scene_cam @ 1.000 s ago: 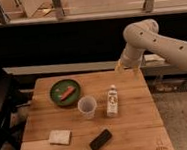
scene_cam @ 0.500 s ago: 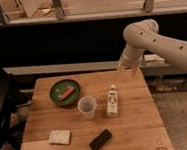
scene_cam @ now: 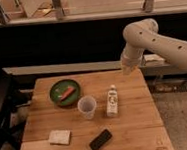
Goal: Move the arm in a circular motion
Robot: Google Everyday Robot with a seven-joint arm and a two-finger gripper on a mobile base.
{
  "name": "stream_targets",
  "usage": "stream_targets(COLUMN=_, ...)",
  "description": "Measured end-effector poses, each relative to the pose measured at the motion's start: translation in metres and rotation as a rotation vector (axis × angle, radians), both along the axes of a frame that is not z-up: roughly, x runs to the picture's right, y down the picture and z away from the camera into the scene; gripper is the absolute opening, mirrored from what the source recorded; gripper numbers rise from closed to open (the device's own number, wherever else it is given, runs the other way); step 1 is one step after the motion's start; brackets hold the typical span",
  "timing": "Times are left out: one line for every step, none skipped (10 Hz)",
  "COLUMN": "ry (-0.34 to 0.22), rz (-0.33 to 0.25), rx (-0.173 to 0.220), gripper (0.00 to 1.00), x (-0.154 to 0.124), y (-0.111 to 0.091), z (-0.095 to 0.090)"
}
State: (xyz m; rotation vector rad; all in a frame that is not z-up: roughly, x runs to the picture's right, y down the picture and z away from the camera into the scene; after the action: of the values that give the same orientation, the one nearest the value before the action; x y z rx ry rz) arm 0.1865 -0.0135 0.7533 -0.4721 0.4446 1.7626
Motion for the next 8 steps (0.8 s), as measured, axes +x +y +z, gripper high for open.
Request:
stream_targets(ry=-0.003, rz=-0.017, rx=0.005, gripper=0.00, x=-0.004, y=-0.003, z=0.011)
stream_targets(ry=-0.008, rz=-0.033, rx=0.006, gripper=0.00, x=-0.009, y=-0.004, z=0.021)
stream_targets(ry=-0.015, rz=-0.038, rx=0.005, gripper=0.00, x=-0.013, y=-0.005, z=0.026)
stream_targets(ry=-0.036, rz=-0.052, rx=0.006, gripper=0.00, x=-0.024, y=-0.014, z=0.049)
stream_targets(ry=-0.059, rz=-0.057, rx=0.007, gripper=0.00, x=-0.035, y=-0.022, z=0.061)
stream_targets(ry=-0.088, rz=-0.068, rx=0.005, gripper=0.00, x=-0.050, y=-0.027, z=0.070)
stream_targets(ry=-0.118, rz=-0.088, rx=-0.002, gripper=0.00, x=-0.066, y=-0.029, z=0.075)
stream_targets(ry=-0.151, rz=-0.113, rx=-0.011, gripper=0.00, x=-0.084, y=-0.029, z=0.077)
